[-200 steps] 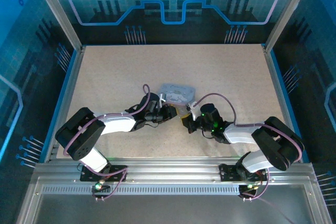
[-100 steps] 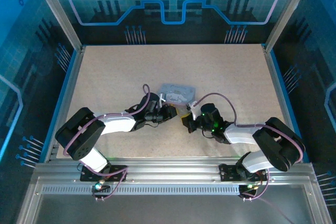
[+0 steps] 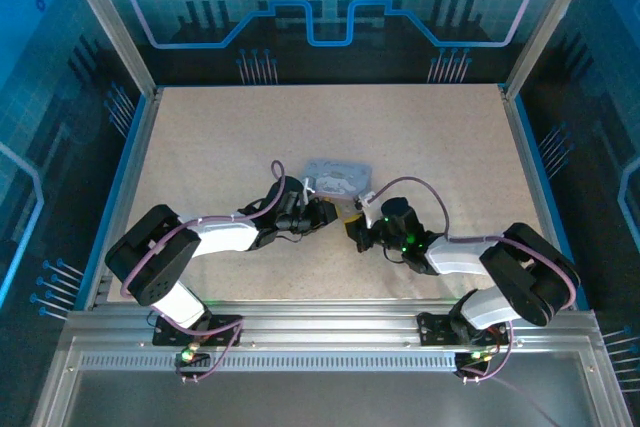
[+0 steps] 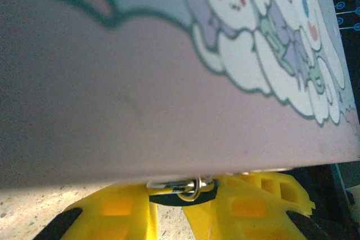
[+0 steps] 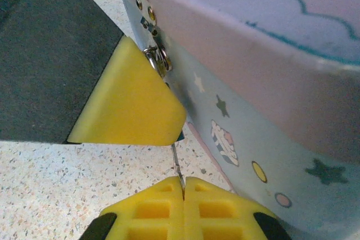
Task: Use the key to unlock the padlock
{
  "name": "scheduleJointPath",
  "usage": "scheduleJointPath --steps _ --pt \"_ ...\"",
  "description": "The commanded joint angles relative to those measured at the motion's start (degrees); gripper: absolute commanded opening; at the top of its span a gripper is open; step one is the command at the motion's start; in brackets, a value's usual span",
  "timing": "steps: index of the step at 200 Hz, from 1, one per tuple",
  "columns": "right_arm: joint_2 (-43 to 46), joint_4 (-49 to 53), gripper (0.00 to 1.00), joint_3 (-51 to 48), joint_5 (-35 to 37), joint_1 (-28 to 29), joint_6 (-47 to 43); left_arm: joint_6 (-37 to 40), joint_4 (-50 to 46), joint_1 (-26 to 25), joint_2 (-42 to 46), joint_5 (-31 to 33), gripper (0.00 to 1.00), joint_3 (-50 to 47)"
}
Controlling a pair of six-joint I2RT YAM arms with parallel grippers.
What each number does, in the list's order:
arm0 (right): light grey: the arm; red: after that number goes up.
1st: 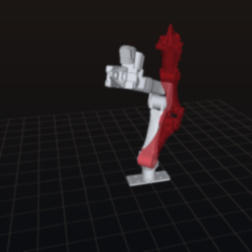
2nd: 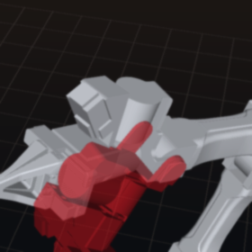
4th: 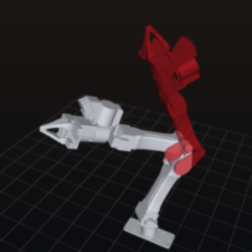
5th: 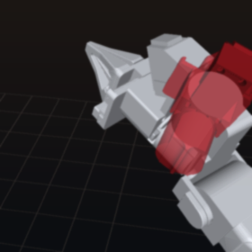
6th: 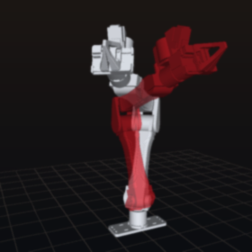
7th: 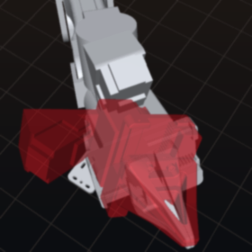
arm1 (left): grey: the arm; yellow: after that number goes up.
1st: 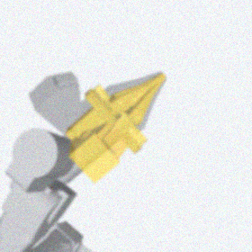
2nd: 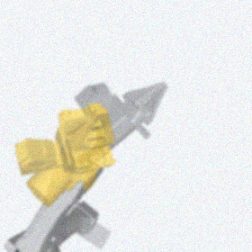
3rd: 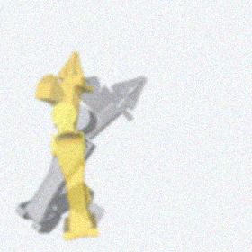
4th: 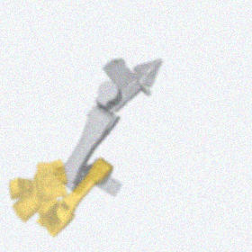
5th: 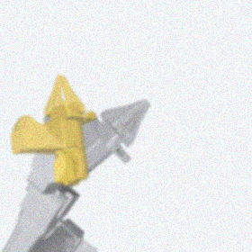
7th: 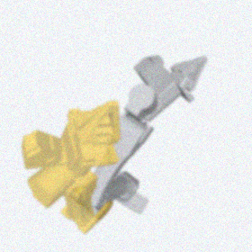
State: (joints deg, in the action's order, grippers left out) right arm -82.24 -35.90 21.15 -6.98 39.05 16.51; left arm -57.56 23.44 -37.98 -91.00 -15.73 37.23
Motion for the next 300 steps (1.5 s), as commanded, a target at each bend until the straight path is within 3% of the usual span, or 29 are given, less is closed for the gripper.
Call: scheduleJointPath --steps 1,143,300 --pt "-0.56 -6.66 0.0 1.72 1.01 1.07 0.79 -1.33 1.61 -0.56 0.73 -2.82 0.13 0.28" --pt "-0.71 -10.14 0.0 8.72 -3.21 1.56 1.79 -2.25 1.54 -0.82 0.63 -3.52 0.13 0.3" --pt "-4.01 -14.36 0.0 6.3 2.32 1.83 -6.35 -3.44 -3.04 -0.86 1.88 -4.39 0.13 1.68"
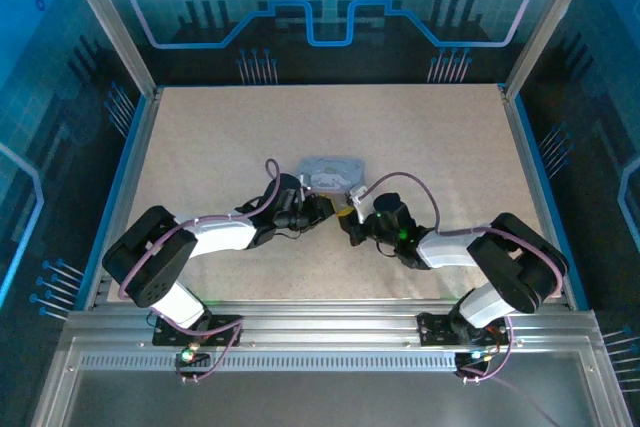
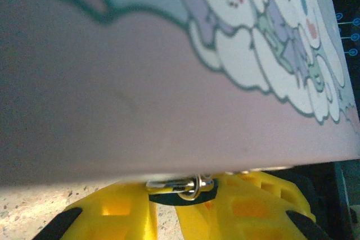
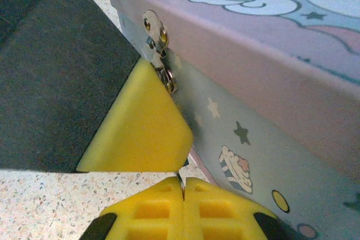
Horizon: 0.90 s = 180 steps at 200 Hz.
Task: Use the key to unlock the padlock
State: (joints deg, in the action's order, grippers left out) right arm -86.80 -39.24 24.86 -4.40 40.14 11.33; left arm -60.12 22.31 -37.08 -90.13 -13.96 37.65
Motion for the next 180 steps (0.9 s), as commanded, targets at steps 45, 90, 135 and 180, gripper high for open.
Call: scheduleJointPath --steps 45,90,135,180 --pt "0.76 -11.11 0.0 3.76 -5.7 0.19 2.19 -0.56 -2.05 -1.7 0.86 -5.87 0.14 1.16" --pt "-1.37 -4.44 0.0 4.68 -5.29 -0.33 6.73 0.7 -2.86 -1.36 0.69 -4.16 0.18 0.78" --pt "-3.42 -3.59 0.0 3.47 -7.19 0.29 15.14 -0.43 -0.17 -1.17 -1.24 -3.53 0.19 -0.23" --pt "-6.29 -1.19 0.0 4.03 -5.97 1.21 21.24 -0.36 1.07 -0.98 -2.16 -2.75 0.28 -1.57"
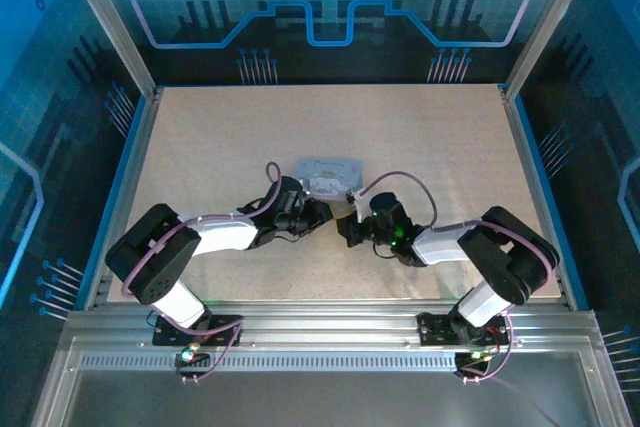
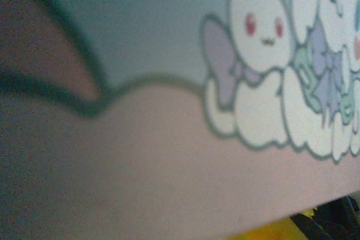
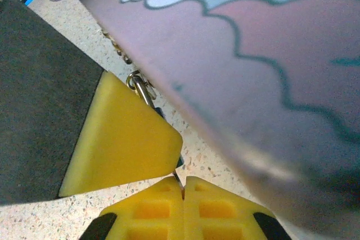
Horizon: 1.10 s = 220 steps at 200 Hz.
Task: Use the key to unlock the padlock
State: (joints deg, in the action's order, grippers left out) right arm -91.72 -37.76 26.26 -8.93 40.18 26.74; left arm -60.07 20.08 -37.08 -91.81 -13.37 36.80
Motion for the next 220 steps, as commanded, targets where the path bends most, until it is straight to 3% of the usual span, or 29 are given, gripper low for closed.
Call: scheduleJointPath --steps 1,75,147,220 --pt "-1.45 -2.59 0.0 2.64 -1.49 1.19 6.02 -0.4 3.3 -0.93 -0.48 -3.34 0.28 -0.74" --pt "-3.55 0.4 0.0 2.92 -1.62 2.05 13.58 -0.36 4.78 0.66 1.59 -2.65 0.49 -3.28" --pt "-1.95 3.52 0.0 3.16 -1.56 3.34 17.27 1.41 -0.75 4.28 12.47 -1.1 0.73 -8.49" --pt "1.87 6.62 0.0 3.58 -2.35 4.82 24.23 0.5 3.9 7.2 24.62 0.44 0.79 -17.4"
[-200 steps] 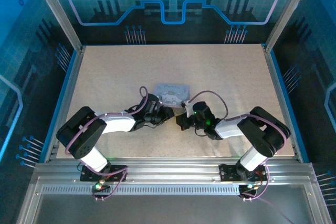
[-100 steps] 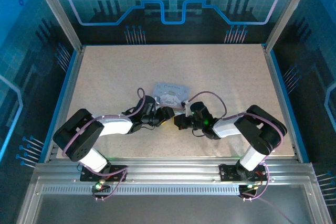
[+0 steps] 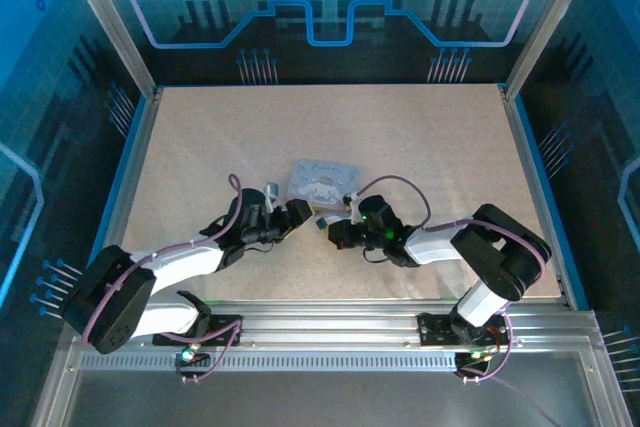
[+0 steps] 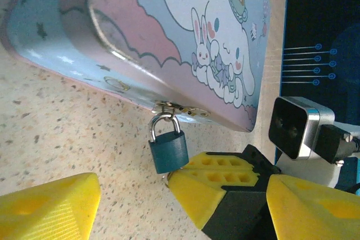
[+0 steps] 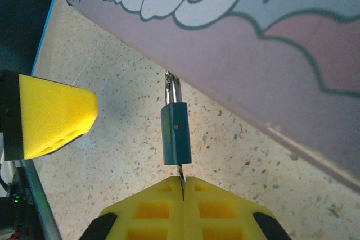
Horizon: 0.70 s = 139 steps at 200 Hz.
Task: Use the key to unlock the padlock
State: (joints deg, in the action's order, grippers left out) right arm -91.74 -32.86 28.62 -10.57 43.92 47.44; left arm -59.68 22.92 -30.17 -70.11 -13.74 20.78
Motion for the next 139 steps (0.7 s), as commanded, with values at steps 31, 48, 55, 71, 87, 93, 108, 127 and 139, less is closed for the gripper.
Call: scheduleJointPath --steps 31,48,55,71,87,93,108,127,139 --pt "2.26 4.34 0.0 2.55 -1.9 1.2 5.3 -4.26 5.42 0.3 1.78 -1.23 0.78 -3.24" --pt "2.44 4.98 0.0 3.18 -2.47 1.21 6.69 -6.19 7.75 0.33 0.16 -1.88 0.77 -4.15" --pt "2.53 5.29 0.0 3.39 -2.64 1.24 7.5 -6.69 8.01 0.3 -0.34 -1.94 0.77 -4.38" --pt "2.69 5.99 0.0 3.76 -3.02 1.22 9.11 -7.46 9.41 0.31 -1.29 -1.87 0.76 -4.79" --pt "2.8 6.7 0.0 3.96 -3.28 1.25 10.19 -8.18 10.59 0.22 -2.0 -1.93 0.75 -5.21" --pt "2.84 6.86 0.0 4.09 -3.25 1.27 10.45 -8.35 11.08 0.23 -2.28 -2.04 0.75 -5.29" --pt "2.97 7.78 0.0 4.4 -3.38 1.22 10.96 -8.77 12.29 0.21 -3.19 -2.3 0.74 -5.44" --pt "3.15 8.84 0.0 4.93 -3.56 1.18 11.44 -9.15 13.5 0.2 -4.87 -3.13 0.72 -5.22" --pt "3.28 9.46 0.0 5.21 -3.56 1.22 11.69 -9.61 14.78 0.2 -6.05 -3.48 0.7 -5.22"
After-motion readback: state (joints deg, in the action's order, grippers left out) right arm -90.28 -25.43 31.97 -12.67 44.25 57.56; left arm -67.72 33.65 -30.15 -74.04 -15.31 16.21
